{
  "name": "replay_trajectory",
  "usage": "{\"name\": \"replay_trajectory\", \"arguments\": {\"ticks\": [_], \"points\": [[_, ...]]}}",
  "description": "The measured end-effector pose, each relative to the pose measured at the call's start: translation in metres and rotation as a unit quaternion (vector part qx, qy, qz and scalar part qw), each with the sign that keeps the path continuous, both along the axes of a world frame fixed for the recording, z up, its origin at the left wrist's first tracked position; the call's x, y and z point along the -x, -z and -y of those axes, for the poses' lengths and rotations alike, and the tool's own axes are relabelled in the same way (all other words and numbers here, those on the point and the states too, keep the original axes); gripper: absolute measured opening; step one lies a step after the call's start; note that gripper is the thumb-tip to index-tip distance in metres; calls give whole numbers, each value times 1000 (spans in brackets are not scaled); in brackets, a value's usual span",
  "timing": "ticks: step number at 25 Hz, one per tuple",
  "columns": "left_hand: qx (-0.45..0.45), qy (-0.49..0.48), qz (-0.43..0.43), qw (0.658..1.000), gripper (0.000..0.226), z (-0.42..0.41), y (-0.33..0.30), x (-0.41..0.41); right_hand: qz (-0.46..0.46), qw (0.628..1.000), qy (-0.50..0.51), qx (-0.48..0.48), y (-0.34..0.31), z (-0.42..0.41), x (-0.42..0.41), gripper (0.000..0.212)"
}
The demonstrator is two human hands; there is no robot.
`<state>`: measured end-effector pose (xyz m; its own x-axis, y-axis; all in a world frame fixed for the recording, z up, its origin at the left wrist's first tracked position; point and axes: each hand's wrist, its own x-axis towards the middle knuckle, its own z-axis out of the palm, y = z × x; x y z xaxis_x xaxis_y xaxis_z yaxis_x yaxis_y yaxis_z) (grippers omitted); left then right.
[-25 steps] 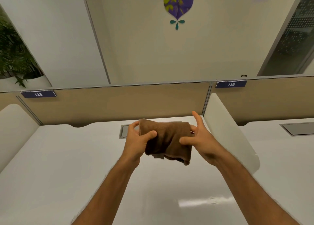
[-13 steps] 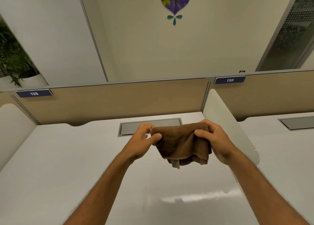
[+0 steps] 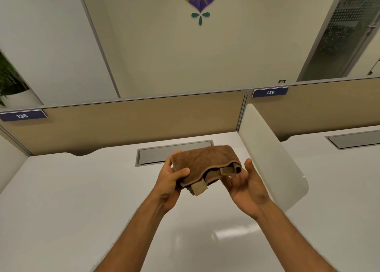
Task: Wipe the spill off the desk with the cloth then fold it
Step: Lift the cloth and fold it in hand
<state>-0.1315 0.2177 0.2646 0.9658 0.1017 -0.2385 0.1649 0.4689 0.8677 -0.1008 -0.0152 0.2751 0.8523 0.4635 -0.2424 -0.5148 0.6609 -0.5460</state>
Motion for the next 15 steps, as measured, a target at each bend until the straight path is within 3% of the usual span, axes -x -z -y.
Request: {"name": "replay_trajectory", "arguments": {"ticks": [3, 5, 7, 9, 10, 12, 15], "points": [[41, 7, 2, 999, 75, -4, 9, -1, -3, 1000, 5, 28, 12, -22, 11, 68], [-8, 11, -24, 1000, 78, -5, 10, 3, 0, 993, 16, 117, 9, -29, 11, 53], [-113, 19, -75, 991, 75, -9, 19, 4, 23, 974, 62, 218, 3, -31, 4, 42], [-158, 20, -128, 979, 60, -11, 35, 2, 109, 922, 119, 351, -8, -34, -1, 34], [-122, 23, -141, 982, 53, -10, 41, 1, 179, 878, 131, 425, -12, -38, 1, 37], [44, 44, -167, 984, 60, -2, 49, -4, 313, 788, 77, 525, -12, -52, 8, 54], [258, 42, -172, 950, 67, 11, 57, -9, 366, 701, -73, 608, 9, -77, 28, 70]]}}
